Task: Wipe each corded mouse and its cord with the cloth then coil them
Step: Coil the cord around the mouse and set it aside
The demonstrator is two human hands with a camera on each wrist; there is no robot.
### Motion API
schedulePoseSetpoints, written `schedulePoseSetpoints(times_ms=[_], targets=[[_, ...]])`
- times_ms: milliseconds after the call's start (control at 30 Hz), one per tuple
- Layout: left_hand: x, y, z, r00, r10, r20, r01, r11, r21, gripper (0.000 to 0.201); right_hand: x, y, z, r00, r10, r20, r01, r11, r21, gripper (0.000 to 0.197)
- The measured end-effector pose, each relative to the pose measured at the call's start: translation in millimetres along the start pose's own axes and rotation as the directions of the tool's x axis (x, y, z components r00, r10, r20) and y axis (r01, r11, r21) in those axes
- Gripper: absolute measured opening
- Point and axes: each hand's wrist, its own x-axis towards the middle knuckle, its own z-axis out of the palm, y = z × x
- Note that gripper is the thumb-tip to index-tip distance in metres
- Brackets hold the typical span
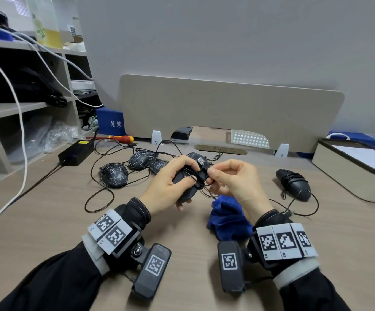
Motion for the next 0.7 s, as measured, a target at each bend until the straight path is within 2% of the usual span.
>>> schedulePoseSetpoints(times_ms=[367,533,633,700], targets=[[-1.3,-1.2,1.1,0.998,-0.043,0.042,0.046,0.997,-0.065,0.017,2.7,-0.1,-0.1,0.980,-0.178,0.084,0.194,0.941,-0.276,0.016],[0.6,-3.7,0.0,0.999,-0.018,0.031,0.019,0.999,-0.034,0.024,3.3,-0.3,1.3,0.980,-0.199,-0.006,0.192,0.954,-0.230,0.014],[-0.8,-2.7,3.3,0.999,-0.015,0.049,0.016,1.000,-0.017,0.021,4.6,0.1,-0.4,0.970,-0.231,-0.075,0.213,0.957,-0.194,0.009],[-2.5,-0.4,6.2,0.998,-0.006,0.059,0.006,1.000,-0.001,0.017,5.8,1.7,-0.4,0.963,-0.266,-0.028,0.252,0.936,-0.245,0.009]])
